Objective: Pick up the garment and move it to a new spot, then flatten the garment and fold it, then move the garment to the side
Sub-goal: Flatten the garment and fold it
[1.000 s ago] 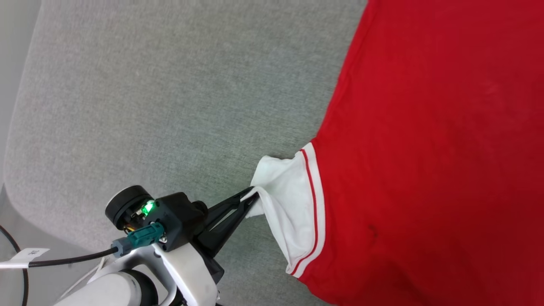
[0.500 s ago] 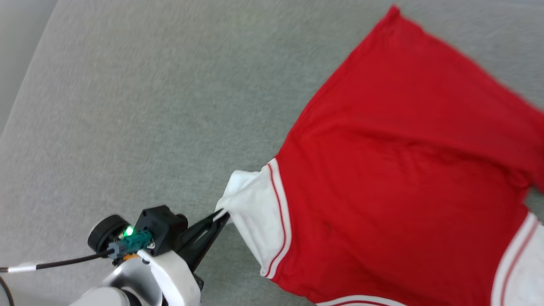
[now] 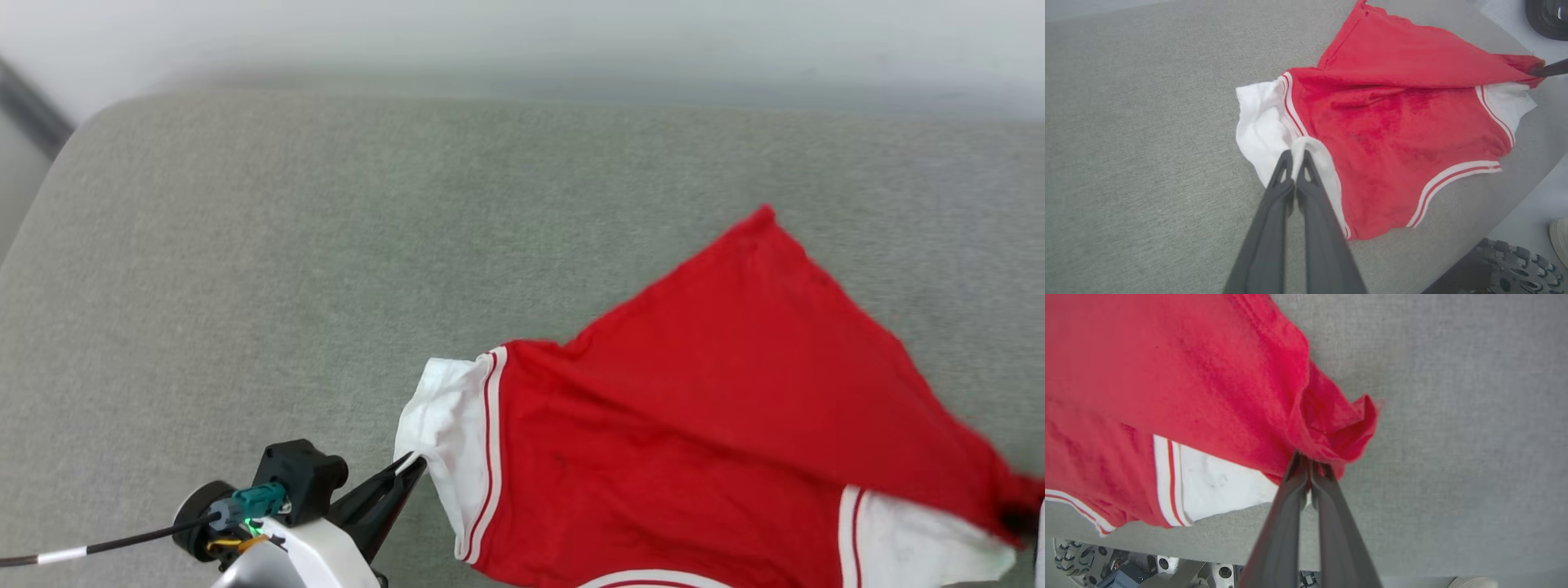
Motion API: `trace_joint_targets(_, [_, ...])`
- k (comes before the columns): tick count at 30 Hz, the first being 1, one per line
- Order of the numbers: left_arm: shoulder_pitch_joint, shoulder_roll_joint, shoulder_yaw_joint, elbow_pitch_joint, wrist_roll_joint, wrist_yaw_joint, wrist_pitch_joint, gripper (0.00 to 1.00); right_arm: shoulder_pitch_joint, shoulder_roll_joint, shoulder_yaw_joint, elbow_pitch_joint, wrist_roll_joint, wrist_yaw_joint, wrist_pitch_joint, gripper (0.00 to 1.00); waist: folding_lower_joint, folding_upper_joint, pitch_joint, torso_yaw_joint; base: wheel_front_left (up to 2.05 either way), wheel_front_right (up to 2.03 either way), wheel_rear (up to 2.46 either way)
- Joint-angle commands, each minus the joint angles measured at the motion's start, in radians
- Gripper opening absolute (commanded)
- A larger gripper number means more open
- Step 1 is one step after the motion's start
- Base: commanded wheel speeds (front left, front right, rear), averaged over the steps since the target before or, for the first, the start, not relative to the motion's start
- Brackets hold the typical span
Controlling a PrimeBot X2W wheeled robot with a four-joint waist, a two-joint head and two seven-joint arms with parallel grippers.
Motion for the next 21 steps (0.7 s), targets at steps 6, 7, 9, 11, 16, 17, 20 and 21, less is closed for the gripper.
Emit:
trace_joint_targets(6, [0.036, -0.011, 0.003, 0.008, -0.019, 0.021, -0.022, 0.0, 0.141, 0.059, 0.0, -0.022, 0.01, -0.001, -0.054, 0.0, 0.0002, -0.0001, -0.048, -0.032, 0.0, 0.0, 0.0])
trace_joint_targets(7, [0.037, -0.012, 0.003, 0.009, -0.02, 0.022, -0.022, 0.0, 0.153, 0.062, 0.002, -0.021, 0.01, -0.001, -0.061, 0.0, 0.0002, -0.0001, -0.05, -0.032, 0.0, 0.0, 0.0])
trace_joint_targets(9, [0.037, -0.013, 0.002, 0.011, -0.02, 0.021, -0.025, 0.0, 0.162, 0.065, -0.003, -0.014, 0.005, -0.001, -0.075, 0.0, 0.0002, -0.0001, -0.053, -0.032, 0.0, 0.0, 0.0])
trace_joint_targets(11, [0.037, -0.014, 0.0, 0.012, -0.02, 0.018, -0.026, 0.0, 0.162, 0.058, -0.003, -0.008, -0.006, -0.001, -0.094, 0.05, 0.0002, -0.0001, -0.056, -0.029, 0.0, 0.0, 0.0])
trace_joint_targets(16, [0.035, -0.01, -0.005, 0.012, -0.007, 0.023, -0.03, 0.0, 0.136, 0.02, 0.037, -0.004, 0.004, -0.001, -0.114, 1.0, 0.0002, -0.0001, -0.058, -0.021, 0.0, 0.0, 0.0])
trace_joint_targets(17, [0.032, -0.01, -0.007, 0.008, -0.003, 0.023, -0.028, 0.0, 0.125, 0.007, 0.039, -0.006, 0.008, -0.001, -0.116, 1.0, 0.0002, -0.0001, -0.056, -0.017, 0.0, 0.0, 0.0])
trace_joint_targets(20, [0.021, -0.014, -0.009, -0.005, 0.004, 0.023, -0.026, 0.0, 0.082, -0.024, 0.051, -0.027, 0.033, -0.001, -0.115, 1.0, 0.0002, -0.0001, -0.047, -0.002, 0.0, 0.0, 0.0])
trace_joint_targets(21, [0.021, -0.014, -0.009, -0.005, 0.004, 0.023, -0.026, 0.0, 0.082, -0.024, 0.051, -0.027, 0.033, -0.001, -0.115, 1.0, 0.0002, -0.0001, -0.047, -0.002, 0.0, 0.0, 0.0])
